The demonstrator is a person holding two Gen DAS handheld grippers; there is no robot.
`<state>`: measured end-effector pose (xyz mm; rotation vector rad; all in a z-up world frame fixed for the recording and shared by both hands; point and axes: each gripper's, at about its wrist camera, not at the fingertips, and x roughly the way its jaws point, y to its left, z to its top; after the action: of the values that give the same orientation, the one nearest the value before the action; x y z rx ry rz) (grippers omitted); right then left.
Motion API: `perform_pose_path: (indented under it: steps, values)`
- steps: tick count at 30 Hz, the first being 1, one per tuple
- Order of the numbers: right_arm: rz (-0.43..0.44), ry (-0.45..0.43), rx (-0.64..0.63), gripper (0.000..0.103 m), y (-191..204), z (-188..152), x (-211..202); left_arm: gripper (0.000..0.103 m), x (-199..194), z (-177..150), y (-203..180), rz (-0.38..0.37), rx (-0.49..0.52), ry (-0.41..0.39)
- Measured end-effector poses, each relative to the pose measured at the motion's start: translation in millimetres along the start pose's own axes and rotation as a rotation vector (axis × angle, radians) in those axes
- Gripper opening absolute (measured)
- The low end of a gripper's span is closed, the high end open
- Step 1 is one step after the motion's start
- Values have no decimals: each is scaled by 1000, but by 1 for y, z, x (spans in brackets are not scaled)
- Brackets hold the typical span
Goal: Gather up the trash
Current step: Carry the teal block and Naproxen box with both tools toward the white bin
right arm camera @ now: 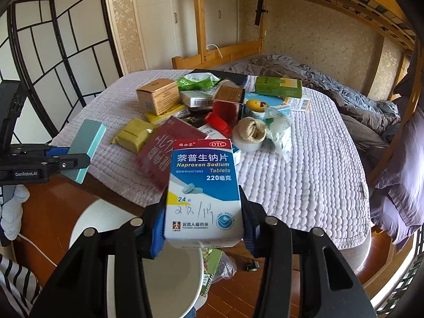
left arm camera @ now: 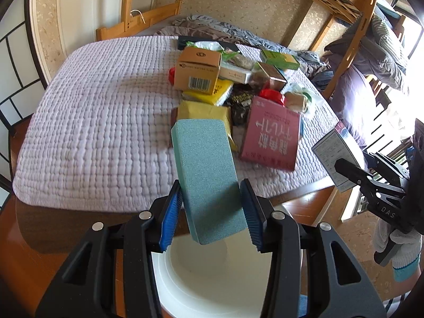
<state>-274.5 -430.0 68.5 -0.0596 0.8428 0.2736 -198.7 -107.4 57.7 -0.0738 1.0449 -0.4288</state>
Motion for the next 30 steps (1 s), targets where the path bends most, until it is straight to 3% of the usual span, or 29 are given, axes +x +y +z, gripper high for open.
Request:
perform_pose_path:
  steps: [15,30]
  values:
    - [109,94,-48,45,52,-37,0,47,3,-46,-11,-39,48,100]
    - [101,186,-13,45,59,-66,22,47,20,-75,-15,46,112,154]
